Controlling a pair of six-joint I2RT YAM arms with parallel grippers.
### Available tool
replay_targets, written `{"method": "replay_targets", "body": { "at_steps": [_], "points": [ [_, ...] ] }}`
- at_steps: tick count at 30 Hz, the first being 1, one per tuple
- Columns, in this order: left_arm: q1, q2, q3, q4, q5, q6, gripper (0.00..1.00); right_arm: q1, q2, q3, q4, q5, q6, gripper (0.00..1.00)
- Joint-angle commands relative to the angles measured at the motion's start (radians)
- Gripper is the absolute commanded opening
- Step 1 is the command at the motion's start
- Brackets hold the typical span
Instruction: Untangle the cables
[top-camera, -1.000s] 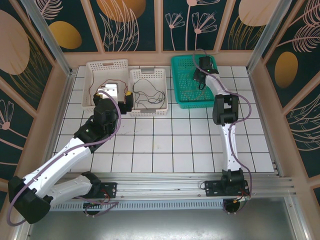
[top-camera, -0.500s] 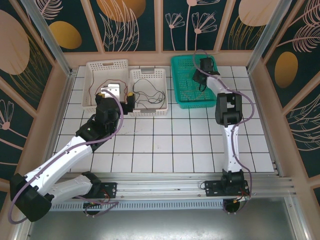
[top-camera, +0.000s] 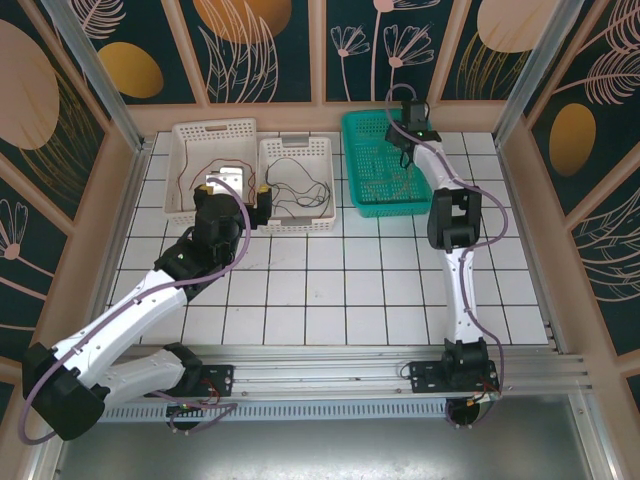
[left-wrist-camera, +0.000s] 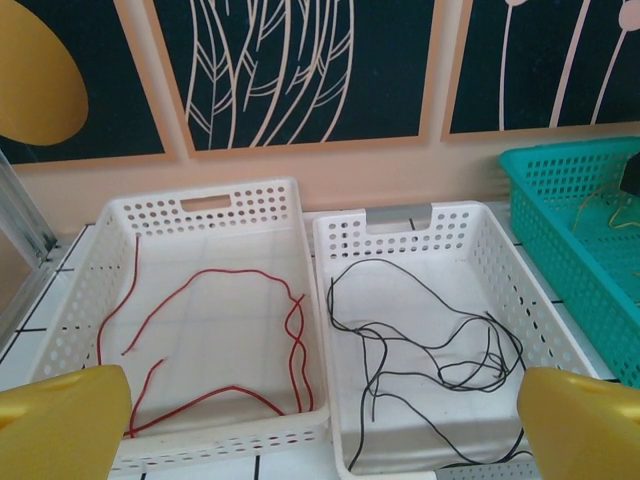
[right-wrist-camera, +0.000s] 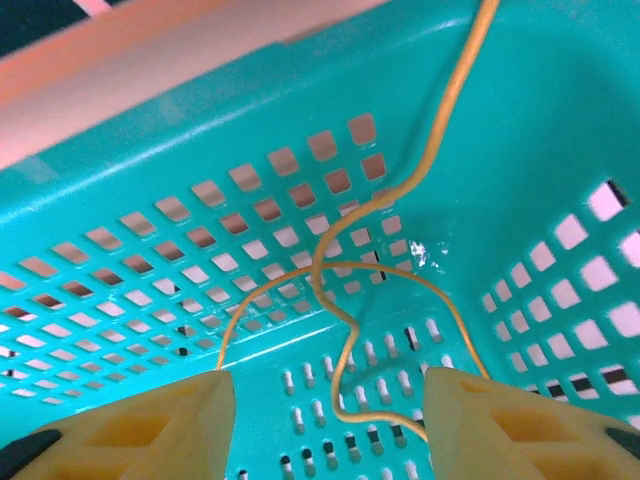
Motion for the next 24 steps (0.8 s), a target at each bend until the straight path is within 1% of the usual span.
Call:
{"method": "replay_targets", "body": {
  "at_steps": [1,8,11,13,16,21,24],
  "points": [
    [0.004,0.009,0.032,-0.012,0.011,0.016,0.99,0.0,0.068,0.058,-0.05,-0.025,-0.03,0.53],
    [0.004,0.017,0.036,-0.014,0.016,0.019,0.99,0.001,0.097,0.043,-0.049,-0.079,-0.029,0.51],
    [0.004,0.019,0.036,-0.015,0.019,0.021,0.98,0.0,0.095,0.02,-0.043,-0.087,-0.029,0.46],
    [0.004,0.019,0.038,-0.015,0.02,0.021,0.99,0.0,0.096,0.007,-0.035,-0.131,-0.03,0.44],
    [0.004,0.019,0.038,-0.017,0.02,0.023,0.98,0.002,0.091,-0.008,-0.032,-0.196,-0.037,0.38],
    [0.004,0.021,0.039,-0.018,0.022,0.024,0.98,0.013,0.036,-0.095,0.011,-0.302,-0.034,0.36],
    [0.004,0.024,0.041,-0.018,0.025,0.025,0.99,0.028,-0.001,-0.135,0.016,-0.338,-0.042,0.35]
  ]
}}
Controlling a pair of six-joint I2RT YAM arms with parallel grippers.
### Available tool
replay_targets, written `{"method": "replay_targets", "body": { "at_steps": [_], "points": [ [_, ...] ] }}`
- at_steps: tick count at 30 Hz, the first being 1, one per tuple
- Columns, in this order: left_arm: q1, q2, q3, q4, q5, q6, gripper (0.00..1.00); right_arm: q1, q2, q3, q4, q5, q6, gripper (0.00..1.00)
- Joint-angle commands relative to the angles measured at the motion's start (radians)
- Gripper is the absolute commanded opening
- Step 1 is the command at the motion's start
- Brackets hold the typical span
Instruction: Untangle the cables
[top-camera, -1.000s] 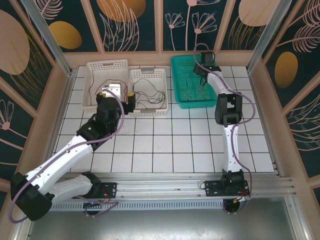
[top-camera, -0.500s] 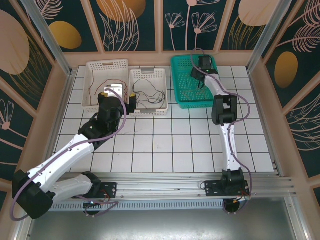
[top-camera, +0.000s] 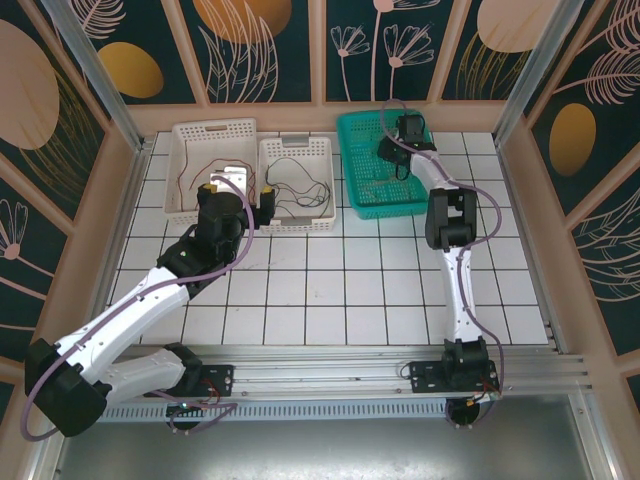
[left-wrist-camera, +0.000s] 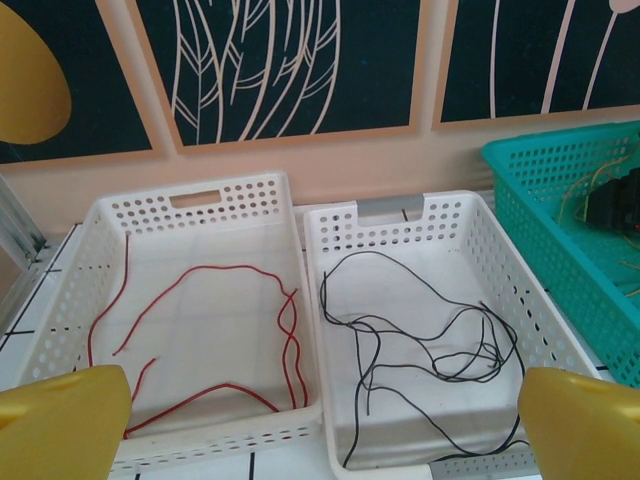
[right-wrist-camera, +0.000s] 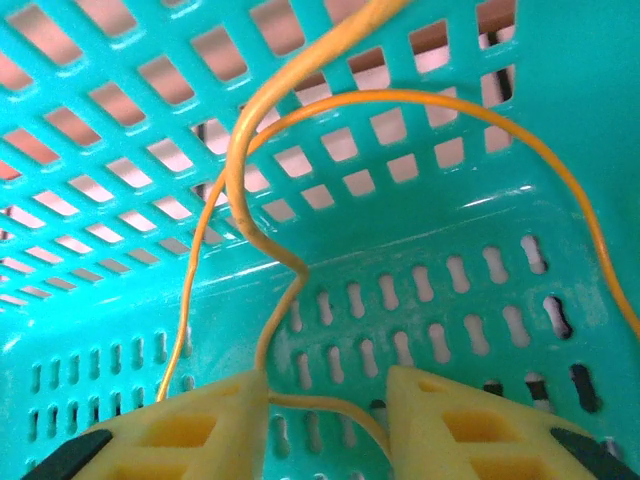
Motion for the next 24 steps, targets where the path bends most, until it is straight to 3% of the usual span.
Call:
{"method": "replay_targets", "body": {
  "at_steps": [1,13,21,24],
  "points": [
    [0.004,0.004,0.029,-0.012,0.003,0.015,0.99,0.036,-0.06,-0.065,-0.039,-0.106,-0.014,0.35],
    [0.004,0.003,0.031,-0.017,0.012,0.016,0.98,0.055,-0.132,-0.104,-0.04,-0.002,-0.046,0.34],
    [0.004,0.01,0.033,-0.02,0.015,0.019,0.98,0.132,-0.121,-0.102,-0.02,0.292,-0.197,0.32],
    [0.004,0.012,0.036,-0.021,0.016,0.02,0.99,0.148,-0.111,-0.106,0.012,0.311,-0.234,0.32]
  ]
}}
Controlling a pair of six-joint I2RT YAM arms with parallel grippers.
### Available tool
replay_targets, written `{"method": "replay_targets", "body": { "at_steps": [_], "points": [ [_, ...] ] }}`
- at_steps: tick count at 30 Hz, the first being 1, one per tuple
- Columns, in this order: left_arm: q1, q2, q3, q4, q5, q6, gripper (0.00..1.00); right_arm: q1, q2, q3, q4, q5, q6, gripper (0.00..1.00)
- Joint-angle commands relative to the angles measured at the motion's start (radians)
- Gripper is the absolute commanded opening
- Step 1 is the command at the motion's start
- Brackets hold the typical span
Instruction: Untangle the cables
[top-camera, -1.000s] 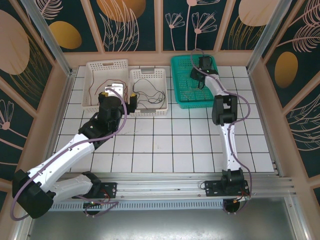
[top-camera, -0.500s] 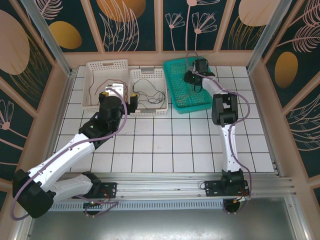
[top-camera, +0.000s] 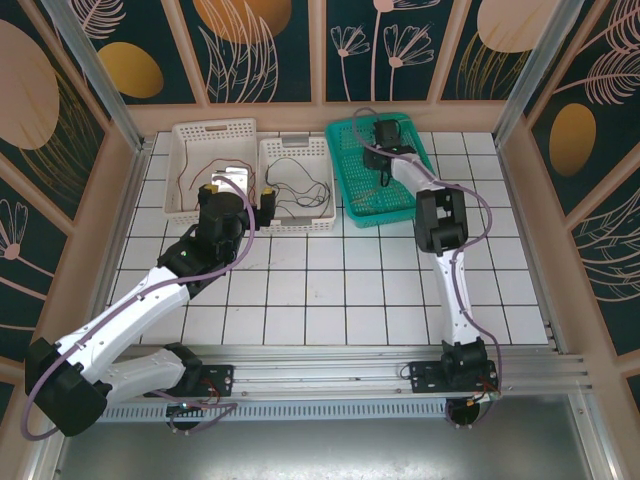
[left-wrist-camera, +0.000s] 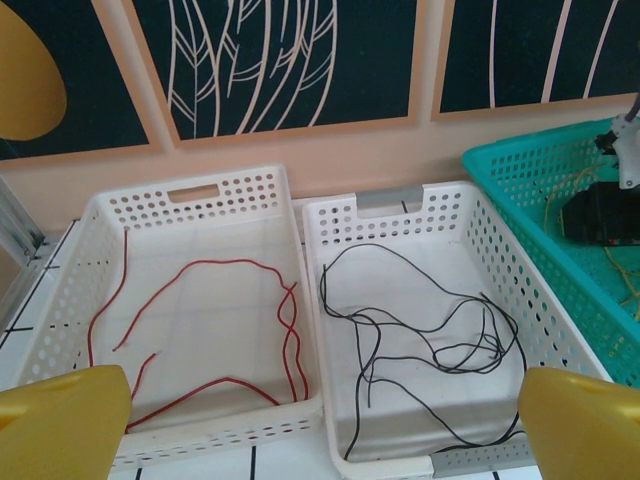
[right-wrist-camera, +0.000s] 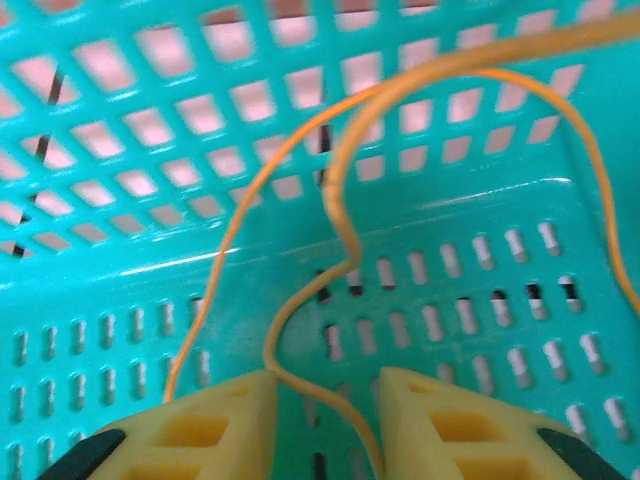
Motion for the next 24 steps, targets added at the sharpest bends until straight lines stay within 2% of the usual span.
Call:
{"method": "replay_targets", "body": {
  "at_steps": [1,10,13,18,24],
  "points": [
    [0.004,0.008,0.034,-0.008,0.01,0.019,0.99,0.023,-0.025,0.018,0.012,0.088,-0.073,0.31],
    [0.004,0.012,0.034,-0.009,0.014,0.021,0.98,-0.007,0.012,0.048,-0.014,0.008,-0.033,0.27],
    [0.004,0.014,0.035,-0.009,0.016,0.021,0.98,-0.013,-0.02,-0.001,0.028,-0.03,-0.033,0.28],
    [0.004,0.02,0.038,-0.013,0.017,0.022,0.98,-0.024,0.019,0.07,-0.023,-0.07,-0.04,0.29],
    [0.004,0.024,0.039,-0.013,0.018,0.022,0.98,-0.033,0.029,0.055,-0.019,-0.098,-0.036,0.29]
  ]
}}
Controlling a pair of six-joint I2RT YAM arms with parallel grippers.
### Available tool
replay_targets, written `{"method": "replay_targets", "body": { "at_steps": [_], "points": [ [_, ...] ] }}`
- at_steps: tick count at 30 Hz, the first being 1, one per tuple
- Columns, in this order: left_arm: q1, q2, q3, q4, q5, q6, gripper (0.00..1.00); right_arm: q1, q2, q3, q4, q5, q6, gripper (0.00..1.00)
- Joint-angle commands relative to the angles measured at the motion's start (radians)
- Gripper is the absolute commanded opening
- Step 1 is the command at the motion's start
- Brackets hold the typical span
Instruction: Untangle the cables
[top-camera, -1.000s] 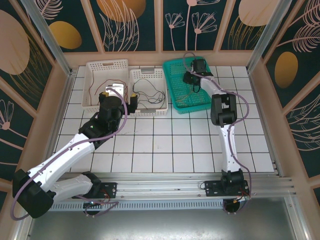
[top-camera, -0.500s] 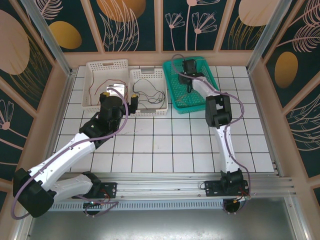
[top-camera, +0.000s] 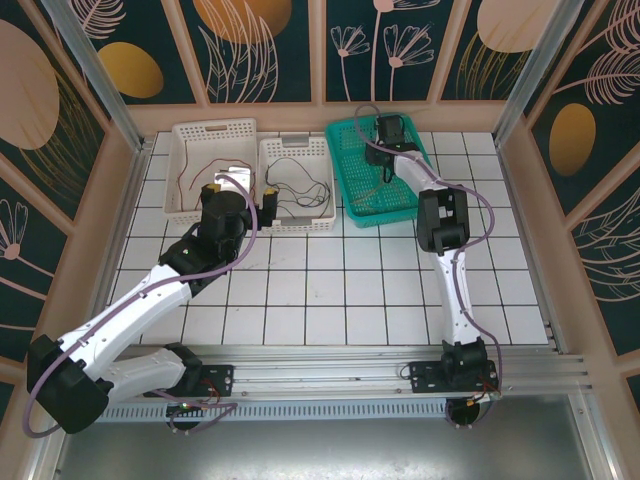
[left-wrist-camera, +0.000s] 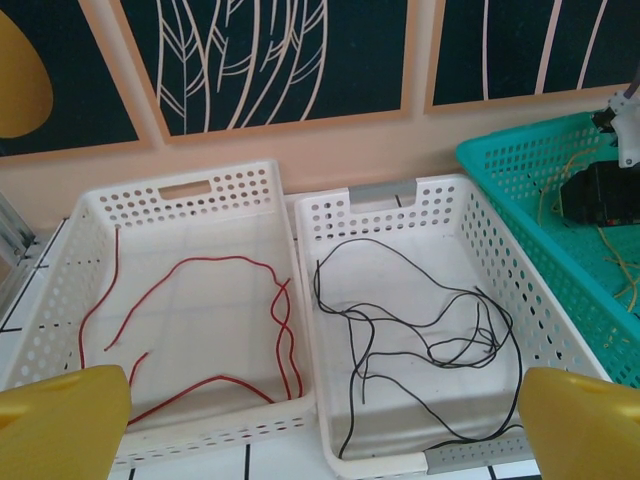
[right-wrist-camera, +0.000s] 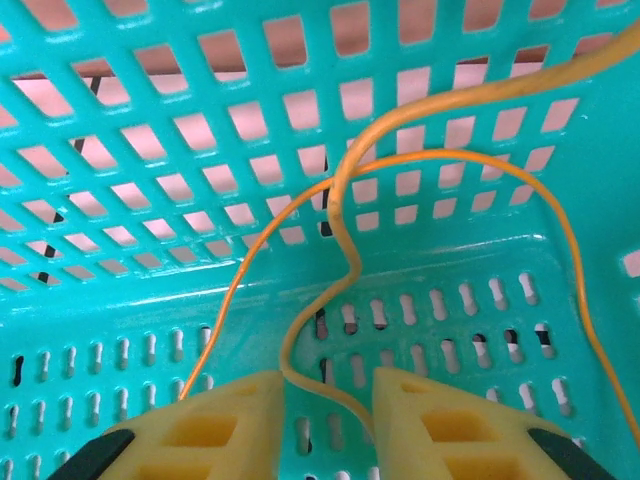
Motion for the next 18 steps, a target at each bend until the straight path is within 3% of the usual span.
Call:
{"method": "replay_targets", "body": {
  "at_steps": [1,18],
  "points": [
    [0.004,0.01,0.033,-0.01,0.005,0.021,0.98,-0.007,0.031,0.019,-0.017,-0.05,-0.002,0.28],
    [0.004,0.022,0.037,-0.016,0.013,0.024,0.98,-0.017,0.056,0.012,-0.024,0.009,-0.032,0.33]
  ]
}}
